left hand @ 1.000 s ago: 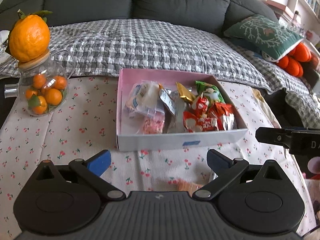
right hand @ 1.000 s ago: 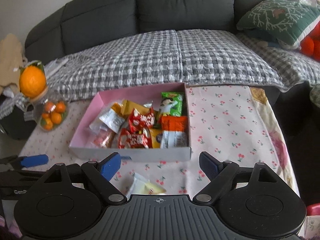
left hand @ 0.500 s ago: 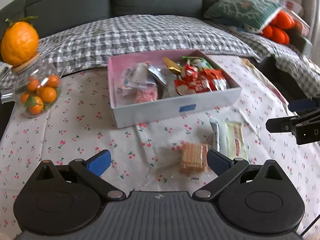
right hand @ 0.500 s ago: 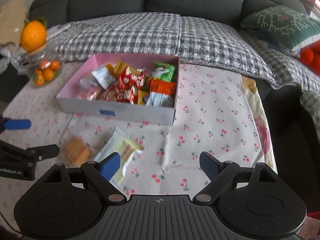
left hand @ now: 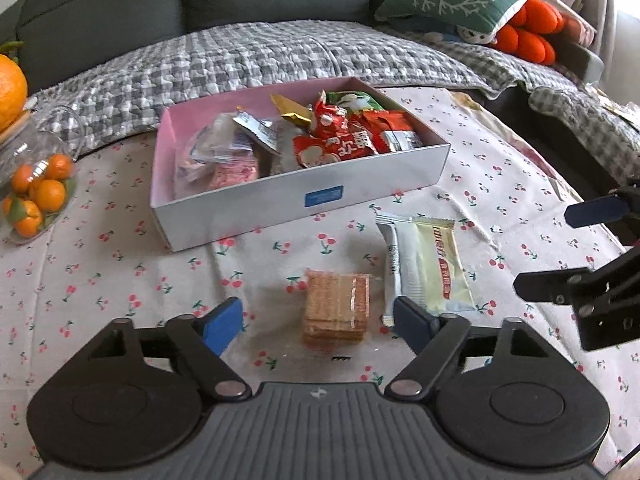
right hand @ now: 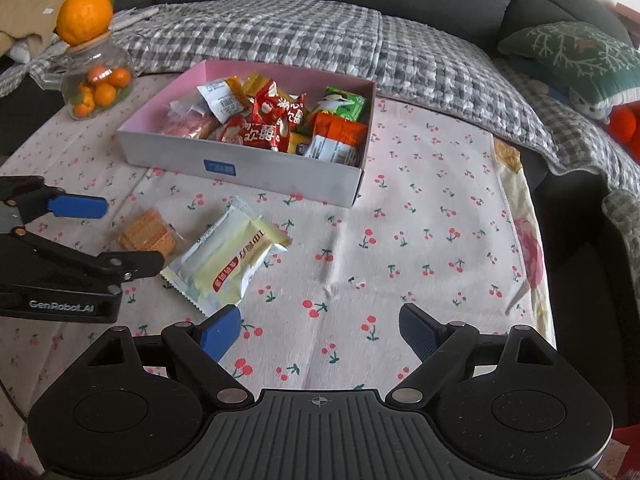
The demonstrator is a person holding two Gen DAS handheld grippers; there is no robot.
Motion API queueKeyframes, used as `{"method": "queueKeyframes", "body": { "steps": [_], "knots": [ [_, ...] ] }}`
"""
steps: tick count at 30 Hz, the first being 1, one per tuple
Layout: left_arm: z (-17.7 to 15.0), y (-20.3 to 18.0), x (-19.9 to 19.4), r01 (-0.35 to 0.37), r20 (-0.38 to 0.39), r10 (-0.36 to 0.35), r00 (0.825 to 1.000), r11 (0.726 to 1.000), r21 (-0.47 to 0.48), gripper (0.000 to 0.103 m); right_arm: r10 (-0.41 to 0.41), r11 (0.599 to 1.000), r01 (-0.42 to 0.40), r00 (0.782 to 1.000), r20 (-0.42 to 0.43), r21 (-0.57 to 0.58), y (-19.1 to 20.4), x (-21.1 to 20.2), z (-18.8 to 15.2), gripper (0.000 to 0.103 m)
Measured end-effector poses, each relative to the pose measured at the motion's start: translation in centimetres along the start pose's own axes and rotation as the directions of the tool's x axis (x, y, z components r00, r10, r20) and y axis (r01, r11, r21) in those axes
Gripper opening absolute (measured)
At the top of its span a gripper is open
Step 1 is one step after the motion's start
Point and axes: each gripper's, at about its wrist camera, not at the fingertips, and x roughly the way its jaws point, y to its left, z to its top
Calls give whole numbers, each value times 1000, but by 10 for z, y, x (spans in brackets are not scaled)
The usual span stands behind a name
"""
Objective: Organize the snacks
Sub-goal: 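Withdraw both grippers from the box toward the last two snacks, then grasp the brown wafer biscuit with left gripper while right grasps cream cake packet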
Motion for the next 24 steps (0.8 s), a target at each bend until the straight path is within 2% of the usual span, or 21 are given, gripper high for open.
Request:
{"method": "queueKeyframes", "body": {
  "steps": [6,9,16,24],
  "knots": [
    [0,1,7,52,-42,-53,998,998,-36,36,10,999,-10,1000,-11,32,0,7,2,89],
    [0,3,5,50,-44,-52,998,998,-50,34,20,998,-19,1000,-18,60,1,11,5,89],
    [0,12,-3,-12,-61,9,998,999,-45,33,57,987,-50,997,-42,152,7,23,18,89],
    [-5,32,-11,-27,-82,20,996,996,-84,32,103,956,-79,992,-74,284,21,39,37,89]
  ]
}}
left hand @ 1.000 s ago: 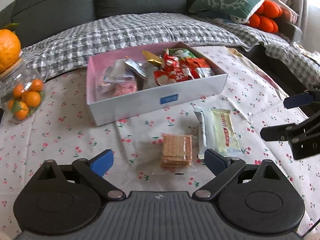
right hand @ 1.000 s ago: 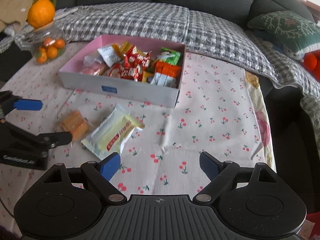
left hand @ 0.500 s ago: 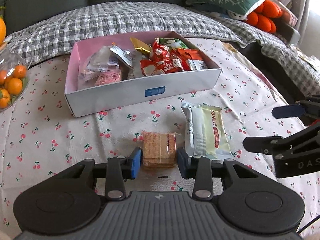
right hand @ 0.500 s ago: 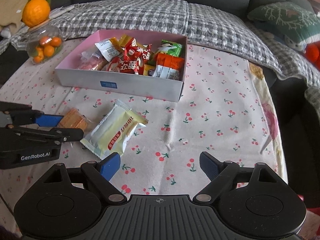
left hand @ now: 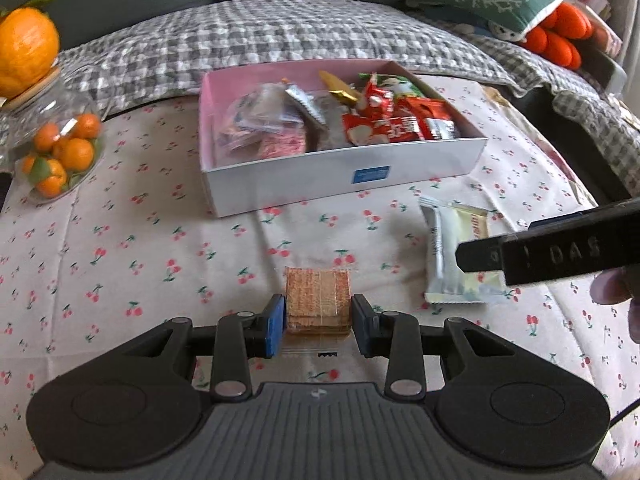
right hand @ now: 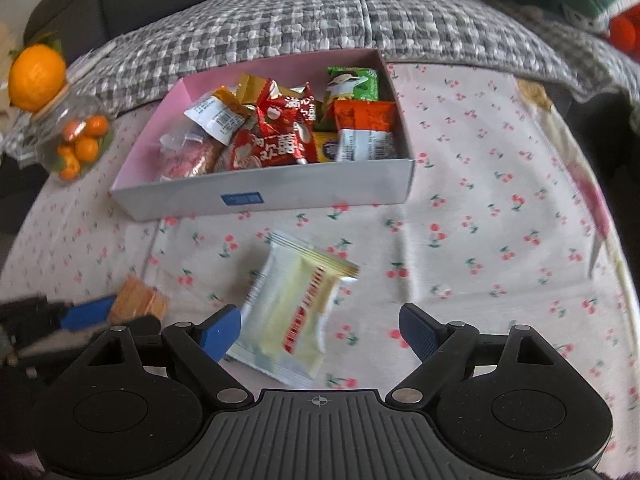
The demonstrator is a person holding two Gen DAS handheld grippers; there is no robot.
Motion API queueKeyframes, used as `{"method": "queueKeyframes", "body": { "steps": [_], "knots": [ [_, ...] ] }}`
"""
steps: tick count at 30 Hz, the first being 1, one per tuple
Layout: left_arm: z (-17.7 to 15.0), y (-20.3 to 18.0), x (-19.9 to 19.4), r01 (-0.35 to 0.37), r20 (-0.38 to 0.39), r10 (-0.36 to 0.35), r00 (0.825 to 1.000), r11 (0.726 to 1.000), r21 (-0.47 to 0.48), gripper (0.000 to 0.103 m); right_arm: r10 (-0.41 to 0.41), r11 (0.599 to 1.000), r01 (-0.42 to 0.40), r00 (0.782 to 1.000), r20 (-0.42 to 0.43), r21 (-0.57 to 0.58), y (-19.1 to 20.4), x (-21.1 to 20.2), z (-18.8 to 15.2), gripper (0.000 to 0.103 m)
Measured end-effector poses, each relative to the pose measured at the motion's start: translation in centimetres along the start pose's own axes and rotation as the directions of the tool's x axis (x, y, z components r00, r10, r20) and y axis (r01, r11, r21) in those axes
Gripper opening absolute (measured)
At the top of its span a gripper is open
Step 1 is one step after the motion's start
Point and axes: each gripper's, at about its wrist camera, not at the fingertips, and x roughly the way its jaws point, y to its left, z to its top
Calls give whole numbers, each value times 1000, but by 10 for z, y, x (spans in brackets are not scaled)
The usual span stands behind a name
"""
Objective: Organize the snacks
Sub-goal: 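Grasp the brown wafer biscuit with left gripper while right grasps cream cake packet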
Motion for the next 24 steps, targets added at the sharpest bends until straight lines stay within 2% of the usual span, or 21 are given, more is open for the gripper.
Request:
{"method": "queueKeyframes", "body": {
  "steps": [7,13,16,18,20,24],
  "knots": [
    [-2,8,-6,-4,-1,4,1000,1000,4,32,-14,999,15,1000,-23,50,18,15,6,88],
    [-4,12,-7,-11,-21,11,1000,1000,4,32,-128,990,131,989,-70,43,30,28,5,84],
    [-4,13,-7,-13,-27,13,1000,1000,7,32,-158,987,160,985,-62,28,32,28,4,71],
    [-4,13,-8,-14,-28,14,1000,1000,6,32,-152,988,153,987,-59,22,34,25,4,54],
    [-4,13,-8,-14,-28,14,1000,1000,6,32,-145,989,147,987,-68,20,34,23,4,49],
    [-4,12,-8,-13,-28,13,1000,1000,7,32,-125,992,127,989,-81,19,33,19,3,47]
  ]
}}
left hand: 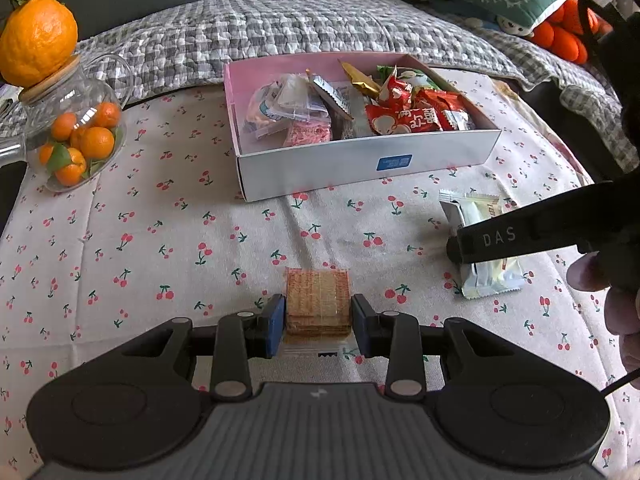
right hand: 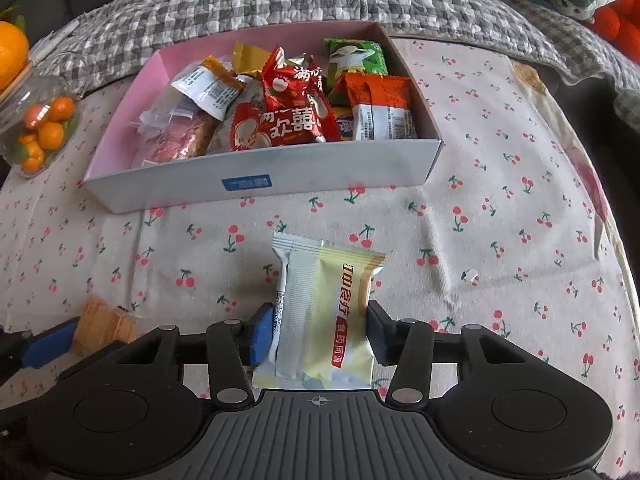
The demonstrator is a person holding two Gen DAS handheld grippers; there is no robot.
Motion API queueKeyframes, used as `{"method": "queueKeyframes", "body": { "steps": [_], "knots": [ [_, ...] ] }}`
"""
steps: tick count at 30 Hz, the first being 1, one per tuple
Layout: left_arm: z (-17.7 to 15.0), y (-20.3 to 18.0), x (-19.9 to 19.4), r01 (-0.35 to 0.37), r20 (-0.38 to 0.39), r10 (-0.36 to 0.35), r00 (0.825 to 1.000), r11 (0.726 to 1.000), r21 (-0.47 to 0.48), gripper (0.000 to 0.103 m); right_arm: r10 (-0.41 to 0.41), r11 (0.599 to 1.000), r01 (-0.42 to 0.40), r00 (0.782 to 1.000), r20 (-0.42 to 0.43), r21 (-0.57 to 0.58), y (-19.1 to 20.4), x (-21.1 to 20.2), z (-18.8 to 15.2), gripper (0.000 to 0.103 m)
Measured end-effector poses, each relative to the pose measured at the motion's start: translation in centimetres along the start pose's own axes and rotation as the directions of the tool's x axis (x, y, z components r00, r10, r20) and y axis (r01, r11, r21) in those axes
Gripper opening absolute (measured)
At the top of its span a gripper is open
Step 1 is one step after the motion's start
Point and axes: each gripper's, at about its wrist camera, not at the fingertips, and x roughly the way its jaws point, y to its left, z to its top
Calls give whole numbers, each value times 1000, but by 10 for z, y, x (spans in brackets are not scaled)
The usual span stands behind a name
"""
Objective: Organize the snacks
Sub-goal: 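Grasp the brown wafer biscuit with left gripper while right grasps cream cake packet, then carry the wafer biscuit and cake packet over the pink box with both grippers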
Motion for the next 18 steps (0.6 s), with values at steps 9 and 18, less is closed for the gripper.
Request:
{"method": "queueKeyframes", "body": {
  "steps": [9,18],
  "knots": [
    [9,-4,-6,5,32,-6,999,1000,12,32,95,994,-95,995,-17,48,-7,-19,-4,47],
    [29,3,-21,23,96,-17,995,998,-58,32,171,982,-172,985,19,79,-13,-43,4,47]
  ]
}}
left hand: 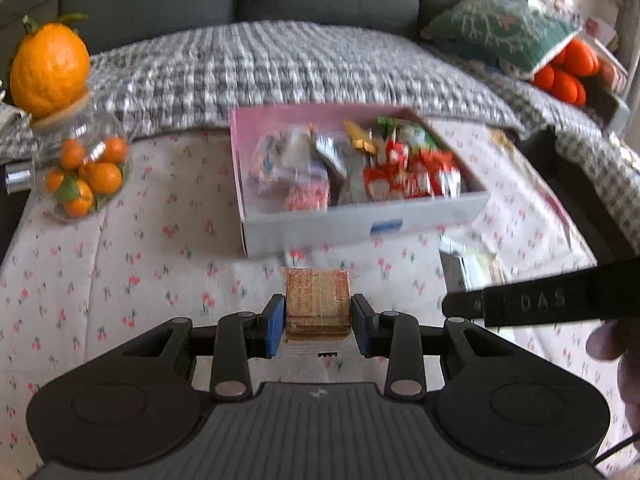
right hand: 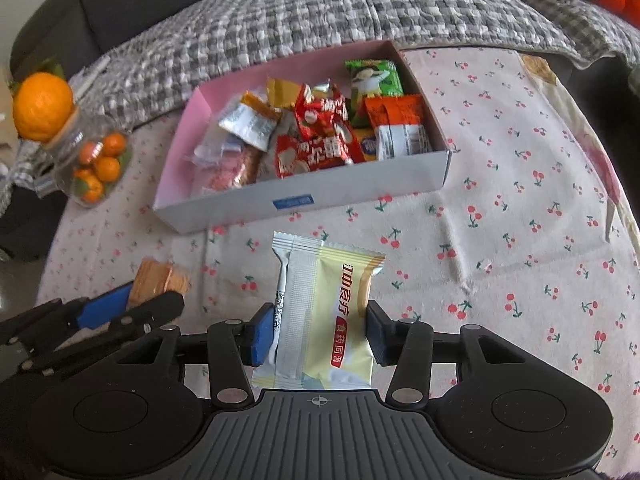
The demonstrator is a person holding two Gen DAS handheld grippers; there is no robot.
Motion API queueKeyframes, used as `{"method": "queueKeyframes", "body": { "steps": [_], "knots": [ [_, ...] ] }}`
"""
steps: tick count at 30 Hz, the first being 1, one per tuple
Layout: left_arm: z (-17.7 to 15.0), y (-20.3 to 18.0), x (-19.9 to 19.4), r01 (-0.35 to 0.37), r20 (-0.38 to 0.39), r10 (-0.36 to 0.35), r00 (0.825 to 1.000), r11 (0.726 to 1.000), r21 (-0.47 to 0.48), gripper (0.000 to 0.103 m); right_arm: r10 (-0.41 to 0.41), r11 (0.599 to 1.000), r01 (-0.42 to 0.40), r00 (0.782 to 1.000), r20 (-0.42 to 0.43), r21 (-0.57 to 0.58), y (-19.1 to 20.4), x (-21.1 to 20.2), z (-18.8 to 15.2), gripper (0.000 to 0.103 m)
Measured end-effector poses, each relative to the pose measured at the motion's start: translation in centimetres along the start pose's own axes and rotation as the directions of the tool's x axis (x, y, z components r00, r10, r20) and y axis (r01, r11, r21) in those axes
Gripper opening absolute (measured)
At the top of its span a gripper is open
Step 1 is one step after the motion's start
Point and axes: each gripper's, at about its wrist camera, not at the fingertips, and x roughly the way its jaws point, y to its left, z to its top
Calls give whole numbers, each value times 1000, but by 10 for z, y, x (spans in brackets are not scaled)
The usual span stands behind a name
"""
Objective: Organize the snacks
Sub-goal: 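Carry the wafer biscuit and cake packet over the pink box with both grippers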
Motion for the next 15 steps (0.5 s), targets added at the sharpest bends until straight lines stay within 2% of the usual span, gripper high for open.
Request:
{"method": "queueKeyframes", "body": {
  "steps": [10,15],
  "knots": [
    [44,5,7,3,65,0,998,999,-46,32,49,994,-57,995,86,93,-13,-23,37,47],
    [65,10,20,-9,82,14,997,999,-51,32,43,995,-52,994,102,90,-15,-21,55,47]
  ]
}}
